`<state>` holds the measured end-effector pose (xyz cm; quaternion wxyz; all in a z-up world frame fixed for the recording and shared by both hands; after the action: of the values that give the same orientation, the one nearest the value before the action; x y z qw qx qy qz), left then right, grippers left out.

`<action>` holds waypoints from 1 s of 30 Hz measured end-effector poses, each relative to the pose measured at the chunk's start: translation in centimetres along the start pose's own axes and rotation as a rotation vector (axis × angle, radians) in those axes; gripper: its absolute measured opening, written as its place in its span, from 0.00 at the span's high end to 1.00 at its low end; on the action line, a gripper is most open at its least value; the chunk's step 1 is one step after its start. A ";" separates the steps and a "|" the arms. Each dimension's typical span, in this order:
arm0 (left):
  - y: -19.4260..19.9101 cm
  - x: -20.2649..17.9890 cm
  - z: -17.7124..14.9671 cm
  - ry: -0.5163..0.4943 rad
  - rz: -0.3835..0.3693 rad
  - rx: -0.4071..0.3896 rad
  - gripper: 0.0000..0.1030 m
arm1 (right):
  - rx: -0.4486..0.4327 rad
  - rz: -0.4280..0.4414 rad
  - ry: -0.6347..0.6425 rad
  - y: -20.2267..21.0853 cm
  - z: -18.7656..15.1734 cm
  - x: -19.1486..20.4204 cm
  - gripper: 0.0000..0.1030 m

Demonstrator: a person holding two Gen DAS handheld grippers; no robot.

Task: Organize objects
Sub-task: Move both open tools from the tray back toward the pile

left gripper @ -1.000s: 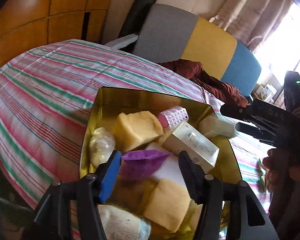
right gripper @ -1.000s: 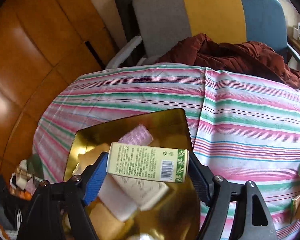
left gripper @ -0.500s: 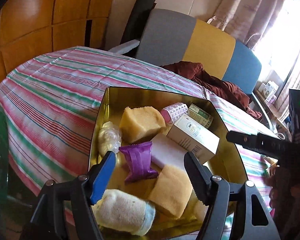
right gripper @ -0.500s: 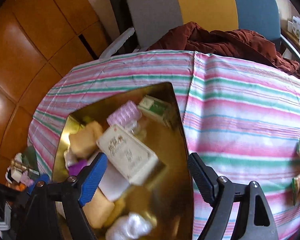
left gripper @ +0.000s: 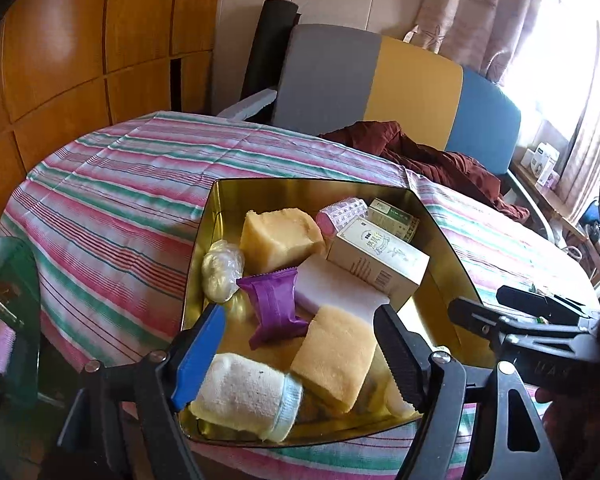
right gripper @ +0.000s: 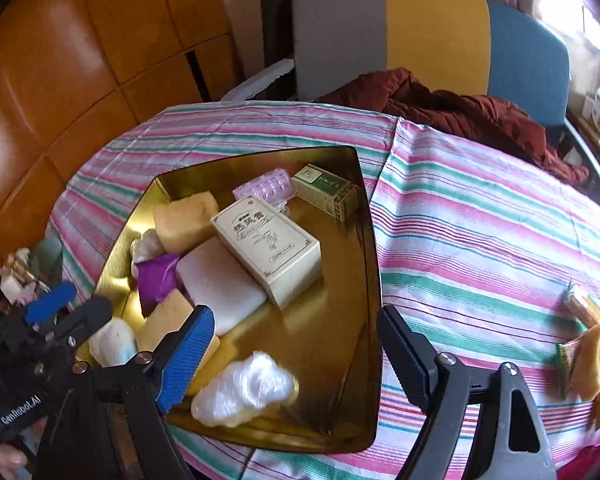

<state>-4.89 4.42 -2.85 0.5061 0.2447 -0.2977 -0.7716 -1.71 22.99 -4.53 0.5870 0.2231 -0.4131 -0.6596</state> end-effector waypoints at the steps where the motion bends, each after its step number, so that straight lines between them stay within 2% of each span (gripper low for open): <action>1: 0.1 -0.1 0.0 -0.002 0.004 -0.003 0.25 | -0.003 -0.006 0.010 0.1 -0.2 0.1 0.18; 13: 0.8 -1.3 -0.7 -0.040 0.031 -0.011 0.24 | -0.059 -0.062 0.035 1.3 -1.2 -0.4 0.17; 30: 0.7 -4.8 -1.2 -0.136 0.006 0.010 0.21 | -0.052 -0.104 -0.082 2.2 -2.5 -6.5 0.17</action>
<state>-1.91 8.37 -2.86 0.4860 0.1934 -0.3359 -0.7833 2.90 28.58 -5.39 0.5404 0.2017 -0.4071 -0.7082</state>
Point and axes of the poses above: each gripper's, at about its wrist camera, not at the fingertips, and y roughly against the way its jaws point, x to its left, z to its top, the point moved 2 cm from there along -y, roughly the way its jaws point, and after that the axes turned 6 degrees about -y, right-handed, at the moved point
